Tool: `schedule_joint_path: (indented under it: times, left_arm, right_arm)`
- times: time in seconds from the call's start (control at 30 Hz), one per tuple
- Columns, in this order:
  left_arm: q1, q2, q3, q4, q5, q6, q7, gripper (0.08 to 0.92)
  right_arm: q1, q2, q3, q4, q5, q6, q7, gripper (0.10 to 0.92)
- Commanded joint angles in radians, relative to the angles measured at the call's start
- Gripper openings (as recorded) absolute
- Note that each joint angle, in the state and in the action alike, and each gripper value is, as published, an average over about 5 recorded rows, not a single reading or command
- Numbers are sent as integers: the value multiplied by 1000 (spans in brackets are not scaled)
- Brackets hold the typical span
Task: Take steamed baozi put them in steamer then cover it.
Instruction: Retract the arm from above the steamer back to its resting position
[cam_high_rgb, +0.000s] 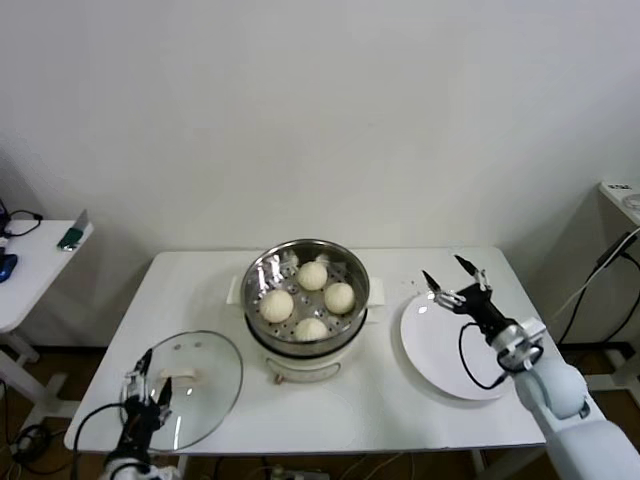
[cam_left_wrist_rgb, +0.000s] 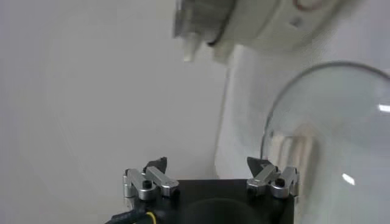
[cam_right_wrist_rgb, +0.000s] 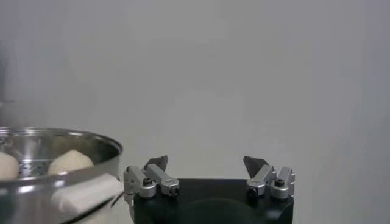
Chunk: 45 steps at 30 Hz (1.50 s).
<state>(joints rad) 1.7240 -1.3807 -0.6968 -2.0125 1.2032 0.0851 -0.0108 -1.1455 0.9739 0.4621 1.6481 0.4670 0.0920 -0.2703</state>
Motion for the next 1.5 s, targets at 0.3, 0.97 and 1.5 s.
schedule_joint_path:
  times: [0.3, 0.97, 1.5]
  left_arm:
    - [-75, -41, 79, 161, 286, 74, -63, 823]
    - [-221, -40, 79, 336, 242, 94, -162, 823]
    - [-273, -24, 92, 388, 185, 101, -187, 817]
  right_arm:
    - [-141, 100, 137, 3, -86, 12, 4, 823]
    - [-133, 104, 117, 2, -129, 8, -3, 823]
    - [-105, 116, 91, -17, -160, 3, -2, 823]
